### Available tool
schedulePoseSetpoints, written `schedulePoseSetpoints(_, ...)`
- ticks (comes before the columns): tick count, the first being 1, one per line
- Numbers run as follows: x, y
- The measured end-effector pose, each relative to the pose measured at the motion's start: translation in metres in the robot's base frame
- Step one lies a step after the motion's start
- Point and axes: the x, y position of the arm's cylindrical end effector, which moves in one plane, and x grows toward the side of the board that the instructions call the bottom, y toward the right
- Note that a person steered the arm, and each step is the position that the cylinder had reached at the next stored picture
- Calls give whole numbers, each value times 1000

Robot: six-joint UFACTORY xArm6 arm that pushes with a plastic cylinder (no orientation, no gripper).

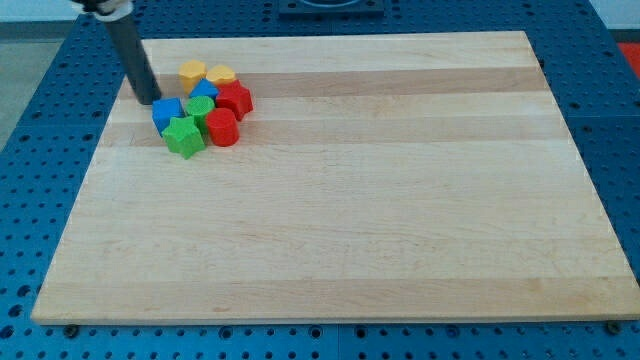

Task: Move the yellow blocks towards the right

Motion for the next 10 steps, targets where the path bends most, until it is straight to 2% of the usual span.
schedulePoseSetpoints(2, -66, -14)
schedulePoseSetpoints(4, -66, 10)
schedulePoseSetpoints(7, -56, 97)
schedulePoseSetpoints(10, -47, 139)
